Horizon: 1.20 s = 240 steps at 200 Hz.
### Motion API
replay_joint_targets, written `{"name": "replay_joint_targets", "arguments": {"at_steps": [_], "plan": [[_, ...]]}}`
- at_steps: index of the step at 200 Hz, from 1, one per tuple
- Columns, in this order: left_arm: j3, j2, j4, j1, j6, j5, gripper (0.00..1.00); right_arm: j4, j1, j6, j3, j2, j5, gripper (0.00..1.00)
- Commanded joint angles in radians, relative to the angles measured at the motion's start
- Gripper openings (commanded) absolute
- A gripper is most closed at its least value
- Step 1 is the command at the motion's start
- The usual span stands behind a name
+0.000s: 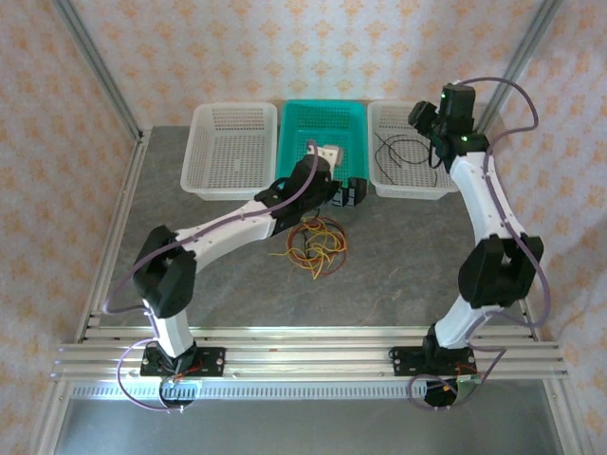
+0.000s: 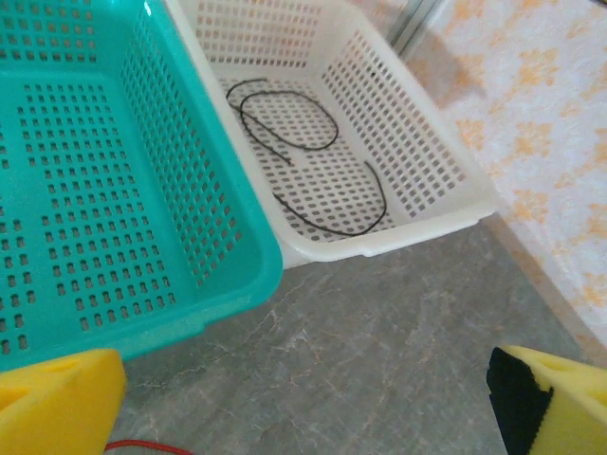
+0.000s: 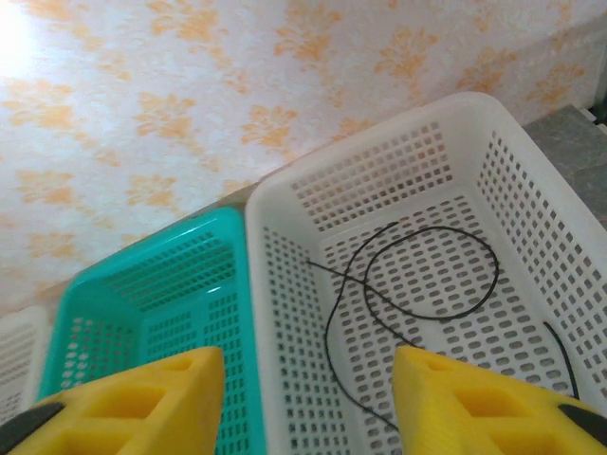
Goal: Untangle the cables
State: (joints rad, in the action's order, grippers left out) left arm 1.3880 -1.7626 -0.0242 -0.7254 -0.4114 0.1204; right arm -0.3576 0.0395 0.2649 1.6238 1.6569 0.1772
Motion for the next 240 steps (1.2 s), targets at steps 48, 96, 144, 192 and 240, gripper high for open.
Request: {"name": "replay_joint_targets", "arguments": {"at_steps": [48,96,144,192,240], "plan": [[-0.340,0.209,-0.072,-0.017,-0.104,-0.076,0.99,0.078,0.124,0.019,-0.364,-0.287,-0.012,0.46],[-0.496,0.318,-0.062,-0.022,-0.161,-0.100,0.99,0.060,0.287,0.089,-0.558,-0.386,-0.063,0.43],[-0.612,0.387,-0.066,-0.055,-0.220,-0.158,0.99,0.091,0.426,0.169,-0.719,-0.428,-0.079,0.42],[-0.681,0.391,-0.106,-0.063,-0.289,-0.144,0.93,0.178,0.514,0.199,-0.805,-0.400,0.024,0.35],[-0.787,0.438,-0.228,-0.032,-0.404,-0.094,0.86,0.257,0.590,0.201,-0.804,-0.330,0.110,0.32]]}}
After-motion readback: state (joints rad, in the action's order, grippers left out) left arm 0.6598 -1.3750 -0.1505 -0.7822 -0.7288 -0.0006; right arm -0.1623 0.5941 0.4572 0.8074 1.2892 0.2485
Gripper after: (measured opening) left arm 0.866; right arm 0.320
